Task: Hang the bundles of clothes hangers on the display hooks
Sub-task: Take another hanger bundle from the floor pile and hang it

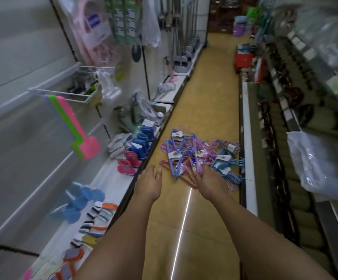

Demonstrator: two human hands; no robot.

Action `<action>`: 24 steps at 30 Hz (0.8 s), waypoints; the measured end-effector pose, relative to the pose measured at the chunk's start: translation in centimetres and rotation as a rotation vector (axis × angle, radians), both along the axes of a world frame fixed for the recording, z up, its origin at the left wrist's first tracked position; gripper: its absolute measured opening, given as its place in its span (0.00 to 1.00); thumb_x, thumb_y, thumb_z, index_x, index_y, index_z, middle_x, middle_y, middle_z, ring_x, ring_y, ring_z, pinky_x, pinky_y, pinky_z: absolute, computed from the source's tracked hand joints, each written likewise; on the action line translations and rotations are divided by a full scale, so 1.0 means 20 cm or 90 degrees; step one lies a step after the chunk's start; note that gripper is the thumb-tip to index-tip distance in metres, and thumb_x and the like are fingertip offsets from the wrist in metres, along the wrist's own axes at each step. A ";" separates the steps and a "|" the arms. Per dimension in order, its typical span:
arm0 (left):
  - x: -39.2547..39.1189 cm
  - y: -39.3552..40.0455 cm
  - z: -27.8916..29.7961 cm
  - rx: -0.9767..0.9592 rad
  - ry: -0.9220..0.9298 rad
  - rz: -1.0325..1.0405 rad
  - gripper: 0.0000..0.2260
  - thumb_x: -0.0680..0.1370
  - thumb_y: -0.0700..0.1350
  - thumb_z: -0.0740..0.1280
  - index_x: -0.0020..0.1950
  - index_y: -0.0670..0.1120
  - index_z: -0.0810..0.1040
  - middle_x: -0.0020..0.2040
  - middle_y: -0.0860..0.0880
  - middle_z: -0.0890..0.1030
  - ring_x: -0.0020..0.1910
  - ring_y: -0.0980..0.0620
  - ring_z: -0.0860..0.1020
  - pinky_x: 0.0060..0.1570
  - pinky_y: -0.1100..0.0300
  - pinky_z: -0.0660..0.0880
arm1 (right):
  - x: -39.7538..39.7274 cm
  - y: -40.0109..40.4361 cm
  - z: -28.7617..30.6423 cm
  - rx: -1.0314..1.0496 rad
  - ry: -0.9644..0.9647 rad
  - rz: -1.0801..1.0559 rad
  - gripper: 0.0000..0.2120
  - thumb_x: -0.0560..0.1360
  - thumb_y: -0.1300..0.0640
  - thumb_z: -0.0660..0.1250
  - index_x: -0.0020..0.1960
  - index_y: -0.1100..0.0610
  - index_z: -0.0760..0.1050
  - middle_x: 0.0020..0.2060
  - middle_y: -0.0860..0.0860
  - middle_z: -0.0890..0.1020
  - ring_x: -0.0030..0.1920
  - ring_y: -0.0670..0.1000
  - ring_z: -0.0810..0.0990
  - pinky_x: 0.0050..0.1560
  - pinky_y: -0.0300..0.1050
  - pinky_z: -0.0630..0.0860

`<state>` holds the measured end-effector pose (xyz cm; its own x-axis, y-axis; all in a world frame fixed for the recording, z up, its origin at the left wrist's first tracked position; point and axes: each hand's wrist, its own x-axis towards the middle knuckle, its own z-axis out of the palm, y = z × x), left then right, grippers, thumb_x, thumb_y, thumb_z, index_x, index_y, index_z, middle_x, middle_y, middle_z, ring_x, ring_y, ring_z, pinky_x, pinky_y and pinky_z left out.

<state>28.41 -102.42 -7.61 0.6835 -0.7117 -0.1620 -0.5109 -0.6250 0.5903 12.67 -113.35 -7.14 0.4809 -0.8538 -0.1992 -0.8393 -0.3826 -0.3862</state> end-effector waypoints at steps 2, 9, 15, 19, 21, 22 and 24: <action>-0.02 -0.12 -0.02 0.010 0.015 -0.014 0.23 0.82 0.54 0.52 0.74 0.45 0.64 0.72 0.44 0.69 0.70 0.44 0.67 0.68 0.51 0.66 | -0.03 -0.10 -0.02 0.011 -0.005 -0.024 0.25 0.81 0.43 0.50 0.72 0.57 0.61 0.68 0.56 0.70 0.65 0.58 0.71 0.60 0.51 0.69; 0.03 -0.50 -0.06 0.039 -0.008 -0.072 0.22 0.83 0.54 0.52 0.73 0.45 0.65 0.71 0.43 0.69 0.69 0.44 0.67 0.66 0.51 0.65 | -0.01 -0.41 -0.08 0.019 0.012 -0.086 0.25 0.81 0.43 0.51 0.72 0.57 0.61 0.67 0.56 0.71 0.65 0.57 0.71 0.60 0.52 0.70; 0.28 -0.85 -0.11 0.028 0.010 -0.116 0.23 0.82 0.55 0.52 0.75 0.46 0.63 0.71 0.45 0.69 0.69 0.44 0.67 0.66 0.49 0.66 | 0.19 -0.69 -0.11 0.034 -0.018 -0.162 0.25 0.81 0.45 0.52 0.73 0.57 0.62 0.67 0.57 0.72 0.65 0.58 0.71 0.59 0.53 0.71; 0.44 -1.05 -0.15 0.042 0.009 -0.145 0.23 0.82 0.56 0.52 0.74 0.47 0.64 0.71 0.45 0.70 0.68 0.44 0.68 0.66 0.47 0.66 | 0.32 -0.81 -0.15 0.052 -0.025 -0.205 0.26 0.81 0.44 0.52 0.75 0.56 0.59 0.69 0.57 0.70 0.66 0.58 0.71 0.61 0.53 0.71; 0.49 -1.15 -0.18 0.055 0.015 -0.163 0.23 0.82 0.56 0.52 0.74 0.47 0.64 0.71 0.45 0.69 0.69 0.44 0.68 0.67 0.46 0.66 | 0.36 -0.86 -0.17 0.058 -0.023 -0.229 0.26 0.82 0.44 0.52 0.75 0.56 0.59 0.69 0.56 0.69 0.66 0.58 0.71 0.61 0.54 0.71; 0.51 -1.19 -0.20 0.059 0.016 -0.173 0.23 0.82 0.57 0.52 0.74 0.47 0.64 0.72 0.45 0.69 0.69 0.44 0.67 0.67 0.46 0.66 | 0.38 -0.89 -0.19 0.061 -0.022 -0.238 0.25 0.82 0.44 0.52 0.74 0.56 0.60 0.68 0.56 0.70 0.65 0.58 0.72 0.61 0.53 0.71; 0.54 -1.26 -0.22 0.062 0.017 -0.186 0.23 0.82 0.56 0.52 0.74 0.46 0.64 0.71 0.45 0.69 0.69 0.44 0.68 0.66 0.46 0.67 | 0.40 -0.94 -0.21 0.069 -0.024 -0.248 0.24 0.81 0.44 0.52 0.73 0.56 0.62 0.67 0.56 0.71 0.64 0.58 0.72 0.59 0.53 0.71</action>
